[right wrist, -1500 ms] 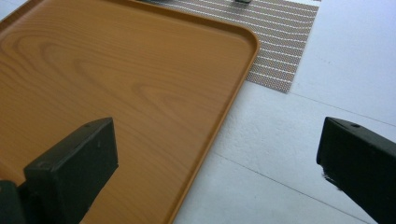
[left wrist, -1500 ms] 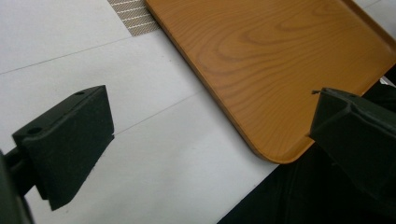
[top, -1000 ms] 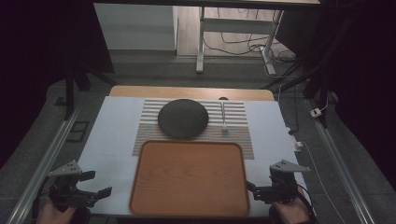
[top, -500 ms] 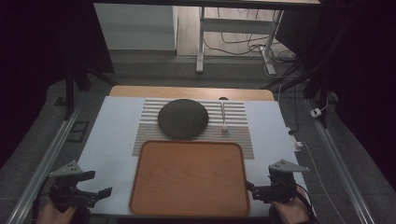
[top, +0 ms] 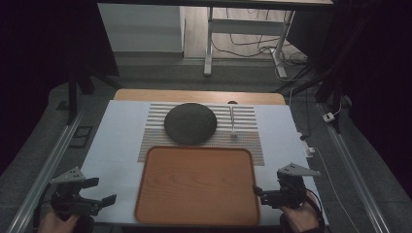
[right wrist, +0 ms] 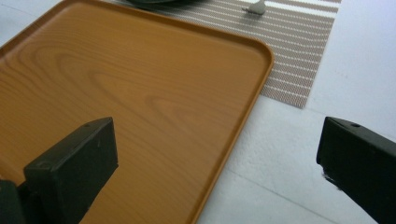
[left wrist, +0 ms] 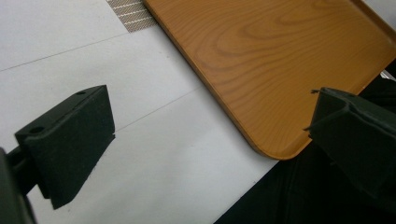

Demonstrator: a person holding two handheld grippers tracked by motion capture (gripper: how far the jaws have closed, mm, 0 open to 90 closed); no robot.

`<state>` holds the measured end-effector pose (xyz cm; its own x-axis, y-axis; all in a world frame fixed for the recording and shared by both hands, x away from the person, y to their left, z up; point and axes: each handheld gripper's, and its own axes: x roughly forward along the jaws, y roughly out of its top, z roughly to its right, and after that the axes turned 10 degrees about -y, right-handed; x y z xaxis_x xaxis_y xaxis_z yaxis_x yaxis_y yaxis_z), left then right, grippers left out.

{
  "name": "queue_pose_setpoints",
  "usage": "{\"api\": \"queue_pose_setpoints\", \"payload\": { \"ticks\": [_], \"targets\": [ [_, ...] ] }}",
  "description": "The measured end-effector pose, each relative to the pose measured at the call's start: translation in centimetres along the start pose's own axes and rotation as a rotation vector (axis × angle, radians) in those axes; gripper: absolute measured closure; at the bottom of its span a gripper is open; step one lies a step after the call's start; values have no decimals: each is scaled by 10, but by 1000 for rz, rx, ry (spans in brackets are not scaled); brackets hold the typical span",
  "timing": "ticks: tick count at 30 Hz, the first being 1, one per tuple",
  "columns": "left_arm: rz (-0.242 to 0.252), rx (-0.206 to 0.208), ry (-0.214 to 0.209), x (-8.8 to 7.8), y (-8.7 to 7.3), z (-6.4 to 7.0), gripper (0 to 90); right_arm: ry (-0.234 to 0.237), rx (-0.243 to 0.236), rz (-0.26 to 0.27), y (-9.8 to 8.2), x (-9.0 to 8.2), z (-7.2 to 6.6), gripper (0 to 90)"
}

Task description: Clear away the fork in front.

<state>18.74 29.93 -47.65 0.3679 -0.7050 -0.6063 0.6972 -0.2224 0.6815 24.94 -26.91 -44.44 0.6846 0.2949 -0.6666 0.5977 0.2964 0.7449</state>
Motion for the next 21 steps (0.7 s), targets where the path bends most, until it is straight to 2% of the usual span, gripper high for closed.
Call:
{"api": "queue_pose_setpoints", "payload": {
  "ticks": [10, 21],
  "targets": [
    [-2, -3, -1, 0, 0, 0, 0, 37, -14, -13, 7, 9, -2, 0],
    [-4, 1, 3, 1, 0, 0, 0, 60, -64, -26, 17, 27, -10, 0]
  ]
}}
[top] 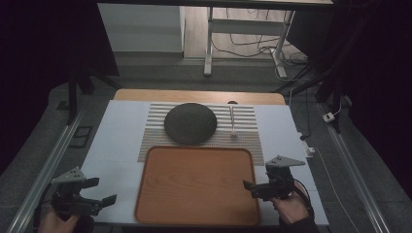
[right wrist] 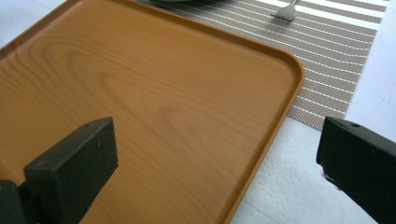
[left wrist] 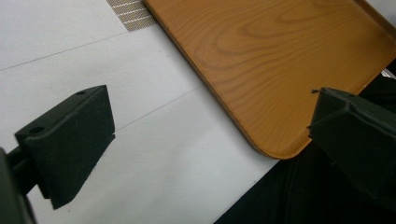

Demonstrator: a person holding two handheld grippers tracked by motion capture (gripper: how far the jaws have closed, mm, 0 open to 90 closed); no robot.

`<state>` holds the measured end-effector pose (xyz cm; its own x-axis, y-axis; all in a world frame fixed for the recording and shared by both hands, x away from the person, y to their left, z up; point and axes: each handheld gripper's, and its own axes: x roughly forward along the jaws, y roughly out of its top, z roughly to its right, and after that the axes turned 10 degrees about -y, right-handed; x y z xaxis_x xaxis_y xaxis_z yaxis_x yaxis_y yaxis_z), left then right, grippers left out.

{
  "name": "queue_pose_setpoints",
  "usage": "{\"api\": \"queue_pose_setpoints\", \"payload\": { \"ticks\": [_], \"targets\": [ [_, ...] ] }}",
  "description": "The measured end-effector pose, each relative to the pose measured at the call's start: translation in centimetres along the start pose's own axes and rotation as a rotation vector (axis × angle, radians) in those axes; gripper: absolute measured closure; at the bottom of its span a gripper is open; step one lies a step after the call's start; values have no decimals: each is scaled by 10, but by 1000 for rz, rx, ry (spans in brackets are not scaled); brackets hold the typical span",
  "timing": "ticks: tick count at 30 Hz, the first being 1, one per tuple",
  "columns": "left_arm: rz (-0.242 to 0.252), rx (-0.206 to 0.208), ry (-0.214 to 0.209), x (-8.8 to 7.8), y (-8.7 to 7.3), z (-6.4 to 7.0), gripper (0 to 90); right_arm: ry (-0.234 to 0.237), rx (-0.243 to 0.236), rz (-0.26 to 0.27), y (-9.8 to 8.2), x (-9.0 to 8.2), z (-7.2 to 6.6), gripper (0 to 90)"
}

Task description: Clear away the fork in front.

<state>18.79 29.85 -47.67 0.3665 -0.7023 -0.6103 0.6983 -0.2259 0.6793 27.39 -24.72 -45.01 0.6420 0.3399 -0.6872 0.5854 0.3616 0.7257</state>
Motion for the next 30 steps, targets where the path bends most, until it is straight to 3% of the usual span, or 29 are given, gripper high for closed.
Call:
{"api": "queue_pose_setpoints", "payload": {
  "ticks": [8, 23, 30],
  "targets": [
    [-1, -1, 3, 0, 0, 0, 0, 3, -58, -17, 9, 14, -10, 0],
    [-4, -3, 1, 0, 0, 0, 1, 33, -101, -53, 24, 43, -13, 0],
    [-10, -4, 2, 1, 0, 0, 1, 25, -121, -81, 30, 58, -17, 0]
  ]
}}
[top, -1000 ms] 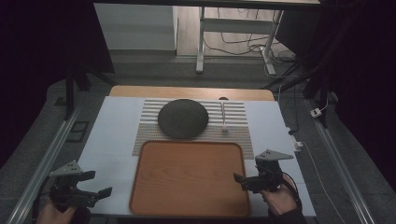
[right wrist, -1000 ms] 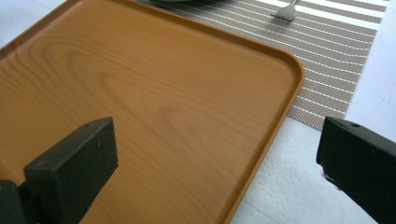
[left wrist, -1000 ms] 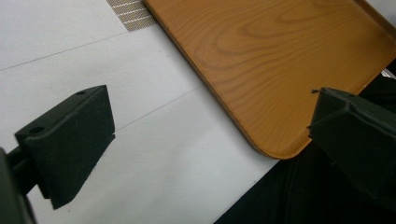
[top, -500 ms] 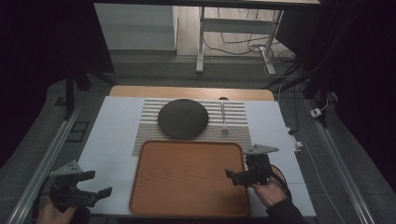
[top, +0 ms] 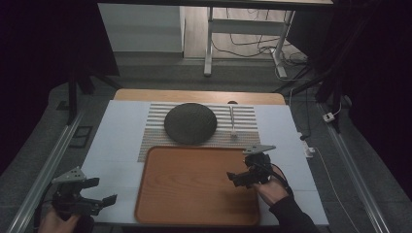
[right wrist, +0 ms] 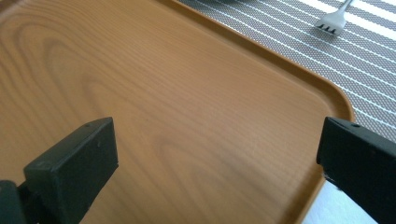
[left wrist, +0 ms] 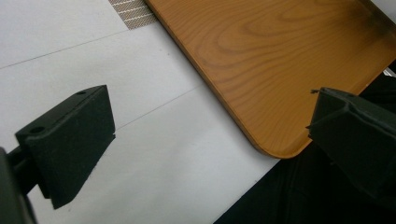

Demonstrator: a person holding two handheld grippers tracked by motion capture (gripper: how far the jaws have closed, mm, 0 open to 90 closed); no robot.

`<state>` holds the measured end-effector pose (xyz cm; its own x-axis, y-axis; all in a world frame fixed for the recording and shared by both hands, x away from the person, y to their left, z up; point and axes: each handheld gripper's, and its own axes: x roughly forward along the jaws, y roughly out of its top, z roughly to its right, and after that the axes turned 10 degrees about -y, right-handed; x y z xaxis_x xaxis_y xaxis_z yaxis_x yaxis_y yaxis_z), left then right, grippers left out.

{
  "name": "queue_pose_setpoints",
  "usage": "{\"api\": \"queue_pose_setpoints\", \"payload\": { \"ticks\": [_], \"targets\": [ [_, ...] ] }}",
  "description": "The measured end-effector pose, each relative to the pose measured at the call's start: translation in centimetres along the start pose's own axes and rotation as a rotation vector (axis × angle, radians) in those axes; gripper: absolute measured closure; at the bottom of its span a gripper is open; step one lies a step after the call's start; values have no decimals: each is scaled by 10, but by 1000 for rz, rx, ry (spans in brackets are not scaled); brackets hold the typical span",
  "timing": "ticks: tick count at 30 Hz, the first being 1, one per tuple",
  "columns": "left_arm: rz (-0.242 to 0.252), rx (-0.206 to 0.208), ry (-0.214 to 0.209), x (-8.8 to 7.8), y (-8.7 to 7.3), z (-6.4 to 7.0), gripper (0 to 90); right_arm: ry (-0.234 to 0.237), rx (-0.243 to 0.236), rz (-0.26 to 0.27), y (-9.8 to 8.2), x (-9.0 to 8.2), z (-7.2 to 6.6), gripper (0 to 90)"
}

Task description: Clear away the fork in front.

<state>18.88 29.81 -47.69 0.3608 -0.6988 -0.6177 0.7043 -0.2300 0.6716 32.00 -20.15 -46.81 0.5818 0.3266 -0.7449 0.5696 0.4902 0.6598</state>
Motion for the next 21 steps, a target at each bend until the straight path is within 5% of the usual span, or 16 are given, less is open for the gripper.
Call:
{"api": "queue_pose_setpoints", "payload": {
  "ticks": [9, 21],
  "targets": [
    [-3, 0, -2, 0, 0, 0, 2, -57, -68, -21, 14, 21, 0, 0],
    [-6, -2, -7, 1, 0, -1, 4, -160, -132, -40, 31, 43, 18, 0]
  ]
}}
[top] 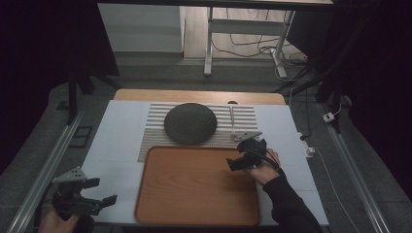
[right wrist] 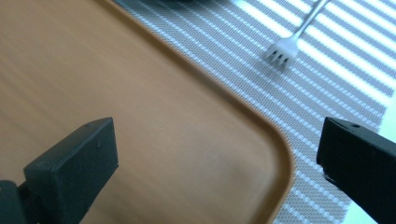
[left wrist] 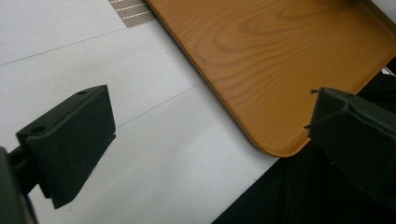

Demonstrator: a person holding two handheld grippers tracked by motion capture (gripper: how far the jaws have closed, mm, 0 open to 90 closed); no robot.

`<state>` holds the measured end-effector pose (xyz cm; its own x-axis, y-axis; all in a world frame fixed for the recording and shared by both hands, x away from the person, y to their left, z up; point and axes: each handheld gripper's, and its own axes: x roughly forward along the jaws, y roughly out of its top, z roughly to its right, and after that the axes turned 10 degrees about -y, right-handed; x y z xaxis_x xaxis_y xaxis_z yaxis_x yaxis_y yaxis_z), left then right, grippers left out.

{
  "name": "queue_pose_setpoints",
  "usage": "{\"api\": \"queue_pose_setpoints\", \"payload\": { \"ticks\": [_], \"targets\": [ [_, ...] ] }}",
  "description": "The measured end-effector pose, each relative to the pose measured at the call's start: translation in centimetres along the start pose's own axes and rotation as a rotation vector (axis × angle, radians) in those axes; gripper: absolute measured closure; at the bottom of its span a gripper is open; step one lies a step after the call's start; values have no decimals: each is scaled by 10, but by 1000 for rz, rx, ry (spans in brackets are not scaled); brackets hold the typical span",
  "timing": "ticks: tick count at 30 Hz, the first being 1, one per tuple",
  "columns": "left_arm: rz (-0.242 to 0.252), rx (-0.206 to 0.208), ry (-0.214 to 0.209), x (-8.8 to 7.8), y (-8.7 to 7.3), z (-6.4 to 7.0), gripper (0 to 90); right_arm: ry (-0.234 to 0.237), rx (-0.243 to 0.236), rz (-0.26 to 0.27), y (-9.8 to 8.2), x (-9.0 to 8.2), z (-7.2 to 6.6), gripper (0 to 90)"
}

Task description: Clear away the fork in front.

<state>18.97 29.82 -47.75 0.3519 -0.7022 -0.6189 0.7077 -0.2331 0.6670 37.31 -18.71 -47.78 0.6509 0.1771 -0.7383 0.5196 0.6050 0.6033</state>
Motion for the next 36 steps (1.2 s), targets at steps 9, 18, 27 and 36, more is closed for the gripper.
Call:
{"api": "queue_pose_setpoints", "payload": {
  "ticks": [9, 18, 27, 36],
  "targets": [
    [1, -7, -2, 0, 0, -1, 4, -50, -33, -7, 14, 15, 7, 0],
    [4, -8, -5, 0, 0, -1, 4, -99, -77, -18, 26, 28, 13, 0],
    [6, -9, -7, -1, 0, -1, 5, -175, -140, -16, 34, 38, 22, 61],
    [3, -9, -8, 0, 0, -2, 5, -234, -239, -18, 39, 49, 22, 157]
  ]
}}
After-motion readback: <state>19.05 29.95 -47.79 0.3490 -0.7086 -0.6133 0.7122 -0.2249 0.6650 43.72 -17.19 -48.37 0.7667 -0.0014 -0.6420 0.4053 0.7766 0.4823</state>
